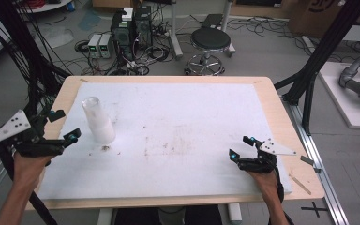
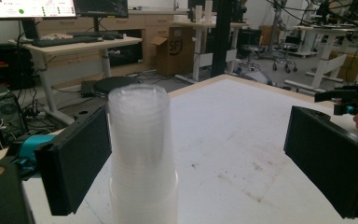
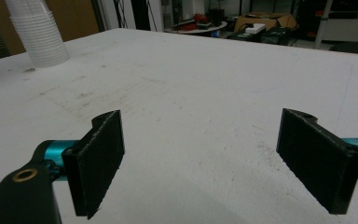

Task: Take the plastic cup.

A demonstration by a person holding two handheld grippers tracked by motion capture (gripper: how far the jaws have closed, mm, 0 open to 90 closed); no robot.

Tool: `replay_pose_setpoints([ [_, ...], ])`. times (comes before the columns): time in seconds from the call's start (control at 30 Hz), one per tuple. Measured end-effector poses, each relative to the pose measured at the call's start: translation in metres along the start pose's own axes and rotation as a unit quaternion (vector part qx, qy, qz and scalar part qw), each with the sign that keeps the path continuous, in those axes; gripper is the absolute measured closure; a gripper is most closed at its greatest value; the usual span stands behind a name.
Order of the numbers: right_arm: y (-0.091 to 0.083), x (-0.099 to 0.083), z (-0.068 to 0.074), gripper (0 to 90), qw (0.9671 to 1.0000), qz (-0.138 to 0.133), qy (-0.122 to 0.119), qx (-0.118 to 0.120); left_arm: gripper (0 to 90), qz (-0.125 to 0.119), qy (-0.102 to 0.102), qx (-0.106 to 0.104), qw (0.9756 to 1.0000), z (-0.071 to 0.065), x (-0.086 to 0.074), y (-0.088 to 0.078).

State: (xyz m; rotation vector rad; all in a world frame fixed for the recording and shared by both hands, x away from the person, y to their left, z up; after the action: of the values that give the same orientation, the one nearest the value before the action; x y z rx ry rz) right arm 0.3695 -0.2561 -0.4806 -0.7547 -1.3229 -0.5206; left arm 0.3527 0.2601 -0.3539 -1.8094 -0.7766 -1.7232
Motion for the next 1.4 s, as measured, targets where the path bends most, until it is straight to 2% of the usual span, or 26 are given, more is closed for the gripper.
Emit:
replay_pose_setpoints([
  [0.17,0.000,0.000,0.000,14.9,1.0000,-0.002,0.000,0.000,7.3,0.017,-0.008,-0.015,0.9997,0.014,0.009,0.011],
  [0.4,-0.001,0.001,0.001,14.9,1.0000,-0.006,0.000,0.000,7.3,0.042,-0.007,-0.027,0.9987,0.024,0.006,0.023],
  [0.53,-0.001,0.001,0.000,14.9,1.0000,-0.009,-0.004,-0.002,7.3,0.056,-0.007,-0.044,0.9974,0.030,0.006,0.031],
  [0.7,-0.001,0.001,0.000,14.9,1.0000,-0.007,-0.002,0.000,7.3,0.067,-0.013,-0.079,0.9946,0.035,0.007,0.044],
  [0.83,-0.002,0.001,0.001,14.9,0.9999,-0.010,-0.003,0.003,7.3,0.093,-0.014,-0.108,0.9897,0.037,-0.002,0.054],
  [0.9,-0.002,0.001,0.001,14.9,0.9999,-0.010,-0.002,0.004,7.3,0.099,-0.013,-0.112,0.9887,0.038,-0.006,0.057],
  [1.03,-0.002,0.001,0.001,14.9,0.9999,-0.009,-0.003,0.004,7.3,0.091,-0.012,-0.116,0.9890,0.041,-0.007,0.062],
  [1.2,-0.002,0.001,0.001,14.9,0.9999,-0.009,-0.003,0.004,7.3,0.107,-0.016,-0.119,0.9871,0.047,-0.016,0.071],
  [1.27,-0.002,0.001,0.002,14.9,0.9999,-0.009,-0.003,0.004,7.2,0.115,-0.018,-0.123,0.9856,0.047,-0.021,0.074],
  [1.4,-0.002,0.001,0.001,14.9,1.0000,-0.009,-0.003,0.003,7.3,0.142,-0.011,-0.130,0.9813,0.047,-0.033,0.081],
])
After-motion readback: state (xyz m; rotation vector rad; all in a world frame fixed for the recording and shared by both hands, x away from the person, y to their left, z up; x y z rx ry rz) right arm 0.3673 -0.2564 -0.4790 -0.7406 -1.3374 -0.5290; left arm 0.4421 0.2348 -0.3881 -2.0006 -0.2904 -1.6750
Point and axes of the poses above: each handheld gripper's, and its own axes: y roughly forward along the jaws, x roughly out of its top, z roughly to its left, the point moved 10 cm from there along y, roughly forward along the jaws, and after that the axes turned 6 degrees about -z, right-handed, at the moved point
